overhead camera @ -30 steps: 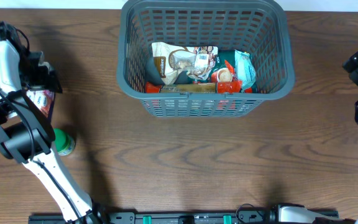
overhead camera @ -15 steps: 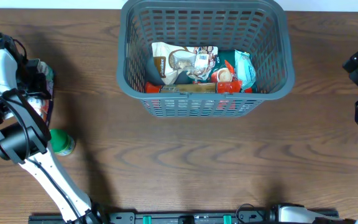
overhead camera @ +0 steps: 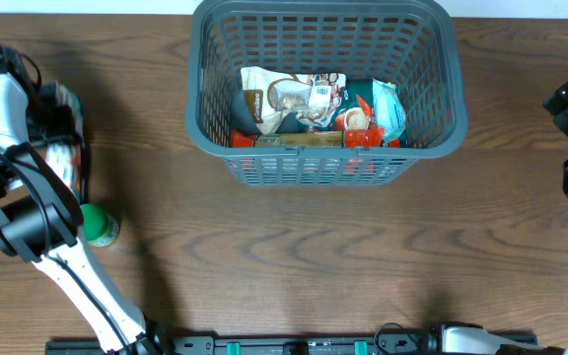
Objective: Pack container
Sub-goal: 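Lower the left gripper and grasp the Kleenex tissue pack, then lift the tissue pack into the basket and release it, then move the left gripper down to the green Knorr cylinder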
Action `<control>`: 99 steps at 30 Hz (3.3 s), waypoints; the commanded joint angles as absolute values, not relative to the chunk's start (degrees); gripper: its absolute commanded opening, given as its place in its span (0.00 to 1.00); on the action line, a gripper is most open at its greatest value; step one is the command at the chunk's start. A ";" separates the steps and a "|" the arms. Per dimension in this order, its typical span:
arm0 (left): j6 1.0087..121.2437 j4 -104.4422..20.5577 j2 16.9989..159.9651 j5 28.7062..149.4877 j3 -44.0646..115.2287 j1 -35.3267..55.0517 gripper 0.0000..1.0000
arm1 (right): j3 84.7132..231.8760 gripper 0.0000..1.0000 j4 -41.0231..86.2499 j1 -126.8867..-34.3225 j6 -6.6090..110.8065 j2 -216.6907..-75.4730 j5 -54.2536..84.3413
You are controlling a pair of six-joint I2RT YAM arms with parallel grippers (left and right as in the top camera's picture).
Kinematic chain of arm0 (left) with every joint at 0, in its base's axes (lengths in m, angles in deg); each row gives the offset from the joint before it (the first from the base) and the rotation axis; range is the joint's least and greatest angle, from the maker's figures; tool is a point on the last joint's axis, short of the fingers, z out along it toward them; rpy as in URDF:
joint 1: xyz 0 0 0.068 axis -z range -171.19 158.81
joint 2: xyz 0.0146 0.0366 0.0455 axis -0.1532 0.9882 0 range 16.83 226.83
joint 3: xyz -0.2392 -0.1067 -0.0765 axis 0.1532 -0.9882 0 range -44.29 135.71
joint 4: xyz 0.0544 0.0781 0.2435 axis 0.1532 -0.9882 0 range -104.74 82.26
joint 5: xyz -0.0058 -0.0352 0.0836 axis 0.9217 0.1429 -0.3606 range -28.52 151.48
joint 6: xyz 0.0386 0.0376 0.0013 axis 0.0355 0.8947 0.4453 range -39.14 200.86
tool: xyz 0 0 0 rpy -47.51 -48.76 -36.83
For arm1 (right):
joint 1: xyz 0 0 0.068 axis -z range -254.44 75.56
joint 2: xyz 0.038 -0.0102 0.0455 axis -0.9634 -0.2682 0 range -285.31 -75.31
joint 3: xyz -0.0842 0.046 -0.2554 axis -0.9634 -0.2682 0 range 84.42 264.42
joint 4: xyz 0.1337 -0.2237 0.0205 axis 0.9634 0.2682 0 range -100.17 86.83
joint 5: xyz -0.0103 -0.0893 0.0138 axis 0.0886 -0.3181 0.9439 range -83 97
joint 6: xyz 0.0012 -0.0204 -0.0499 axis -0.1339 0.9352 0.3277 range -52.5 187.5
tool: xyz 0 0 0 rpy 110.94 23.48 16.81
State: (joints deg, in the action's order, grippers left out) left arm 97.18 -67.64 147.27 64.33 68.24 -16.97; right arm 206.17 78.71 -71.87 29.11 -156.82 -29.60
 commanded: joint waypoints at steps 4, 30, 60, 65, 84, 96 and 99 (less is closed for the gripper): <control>96.41 -60.66 128.14 66.08 70.53 -14.04 0.06 | 206.17 0.99 78.82 -71.41 28.36 -156.65 -29.99; 122.73 -55.26 107.92 93.64 70.71 31.99 0.06 | 206.17 0.99 78.82 -71.41 28.34 -156.65 -29.99; 120.76 -59.55 128.91 86.04 70.71 39.38 0.42 | 206.17 0.99 78.82 -71.41 28.34 -156.65 -30.01; 119.78 -59.44 127.81 86.02 70.71 39.38 0.95 | 206.17 0.99 78.82 -71.41 28.34 -156.65 -29.99; 99.45 -71.63 108.84 45.67 70.82 33.63 0.99 | 206.17 0.99 78.82 -71.41 28.34 -156.65 -29.99; 75.80 -98.39 105.45 45.75 70.73 15.29 0.99 | 206.17 0.99 78.82 -71.41 28.34 -156.65 -29.99; 70.75 -100.20 105.06 45.75 69.90 12.63 0.99 | 206.17 0.99 78.82 -71.41 28.34 -156.65 -29.99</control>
State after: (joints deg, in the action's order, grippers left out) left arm 80.20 -98.89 106.57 46.41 70.33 14.94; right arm 206.17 78.71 -71.87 29.08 -156.82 -29.60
